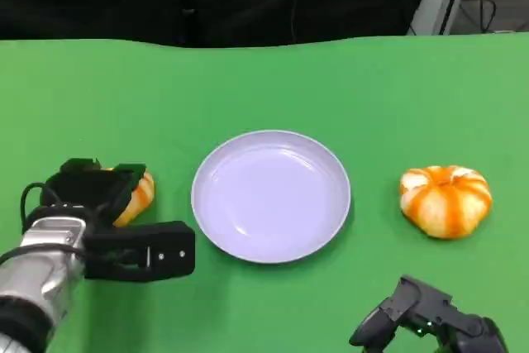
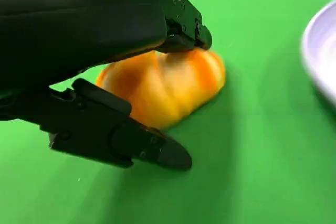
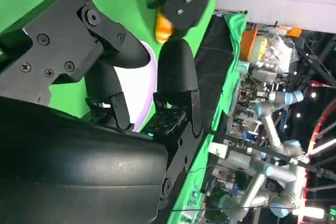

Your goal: Grasp the bread from the table and place it into the plate.

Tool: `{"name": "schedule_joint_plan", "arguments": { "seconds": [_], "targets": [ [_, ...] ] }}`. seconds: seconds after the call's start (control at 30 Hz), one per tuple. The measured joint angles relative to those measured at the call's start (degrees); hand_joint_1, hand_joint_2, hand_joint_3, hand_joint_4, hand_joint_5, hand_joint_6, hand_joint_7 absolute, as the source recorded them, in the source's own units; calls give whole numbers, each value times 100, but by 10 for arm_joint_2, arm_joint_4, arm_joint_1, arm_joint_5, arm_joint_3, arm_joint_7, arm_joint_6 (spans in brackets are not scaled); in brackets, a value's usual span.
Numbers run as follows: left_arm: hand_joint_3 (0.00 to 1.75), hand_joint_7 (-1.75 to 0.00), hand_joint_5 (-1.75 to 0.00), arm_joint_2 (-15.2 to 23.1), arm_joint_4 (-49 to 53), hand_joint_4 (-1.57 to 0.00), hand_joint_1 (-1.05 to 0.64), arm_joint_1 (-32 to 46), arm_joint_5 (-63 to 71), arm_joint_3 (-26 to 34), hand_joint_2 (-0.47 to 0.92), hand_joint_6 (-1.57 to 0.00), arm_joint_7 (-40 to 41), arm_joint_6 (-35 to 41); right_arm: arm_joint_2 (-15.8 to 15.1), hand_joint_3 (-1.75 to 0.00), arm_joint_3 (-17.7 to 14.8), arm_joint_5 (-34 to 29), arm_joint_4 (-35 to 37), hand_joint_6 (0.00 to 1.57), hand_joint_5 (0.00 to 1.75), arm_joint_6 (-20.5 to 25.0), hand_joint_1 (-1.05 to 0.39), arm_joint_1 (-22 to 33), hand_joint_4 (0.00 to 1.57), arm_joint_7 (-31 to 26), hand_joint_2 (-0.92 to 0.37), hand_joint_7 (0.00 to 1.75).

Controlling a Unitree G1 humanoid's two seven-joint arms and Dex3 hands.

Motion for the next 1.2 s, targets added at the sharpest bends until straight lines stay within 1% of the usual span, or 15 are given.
{"name": "schedule_joint_plan", "arguments": {
  "seconds": [0.07, 0.1, 0.13, 0.17, 0.2, 0.23, 0.27, 0.43, 0.97, 1.0, 1.03, 1.07, 1.1, 1.17, 1.2],
  "targets": [
    [9, -2, -17, -7, 37, -37, -30, -18, -14, -6, 92, -41, 1, -1, 0, -125, 2, 0, -4, 76, 158, 1, -10, 2, 70, 1, -37, 131],
    [11, -6, -21, -9, 49, -56, -28, -23, -20, -8, 92, -61, 2, -2, 0, -125, 2, 0, -6, 76, 158, 3, -10, 3, 70, 0, -37, 131],
    [11, -7, -22, -10, 58, -66, -27, -27, -25, -9, 92, -72, 7, -7, 0, -125, 3, 0, -7, 76, 158, 5, -10, 5, 70, 1, -37, 131],
    [5, -10, -99, -9, 64, -78, -29, -28, -34, -8, 90, -99, 19, -17, 0, -125, 3, 0, -8, 76, 158, 7, -11, 7, 69, 1, -37, 131],
    [3, -10, -132, -8, 68, -79, -30, -27, -42, -8, 89, -109, 40, -32, -1, -125, 3, 0, -8, 76, 158, 8, -11, 8, 69, 1, -37, 131],
    [1, -11, -157, -5, 70, -82, -29, -25, -46, -7, 86, -118, 65, -49, -1, -125, 3, 0, -8, 76, 159, 9, -10, 8, 70, 1, -37, 131],
    [1, -11, -165, -2, 71, -83, -29, -23, -49, -7, 85, -121, 90, -66, -1, -124, 3, 0, -8, 76, 159, 9, -10, 7, 70, 1, -37, 131],
    [1, -13, -174, 12, 79, -80, -29, -17, -60, -12, 88, -123, 160, -123, -1, -124, 3, 0, -7, 77, 159, 8, -11, -2, 70, 1, -37, 131],
    [0, -20, -175, 15, 82, -80, -29, -17, -66, -20, 88, -120, 169, -136, -1, -125, 3, 0, -7, 77, 159, 8, -11, -4, 70, 1, -37, 131],
    [4, -104, -175, 15, 82, -85, -22, -17, -66, -20, 88, -93, 169, -136, -1, -126, 3, 0, -7, 77, 160, 8, -10, -4, 70, 1, -36, 131],
    [31, -139, -175, 17, 76, -88, -20, -14, -66, -20, 78, -81, 178, -144, 0, -129, 3, 0, -7, 77, 160, 9, -8, -4, 71, 1, -33, 131],
    [80, -160, -175, 25, 52, -90, -18, -5, -65, -17, 54, -73, 199, -158, 0, -132, 3, 0, -7, 78, 160, 9, -6, -4, 72, 1, -32, 132],
    [98, -167, -175, 32, 17, -91, -18, 3, -64, -15, 46, -70, 228, -177, 0, -133, 3, 0, -7, 78, 160, 9, -6, -3, 72, 0, -31, 132],
    [118, -173, -175, 42, -47, -92, -18, 6, -63, -6, 36, -69, 278, -203, 0, -132, 5, 0, -7, 78, 159, 9, -6, -5, 71, 2, -32, 131],
    [123, -174, -175, 45, -71, -92, -18, 5, -63, -1, 35, -69, 292, -206, 0, -131, 6, 0, -7, 77, 159, 9, -6, -7, 71, 2, -32, 131]
  ]
}}
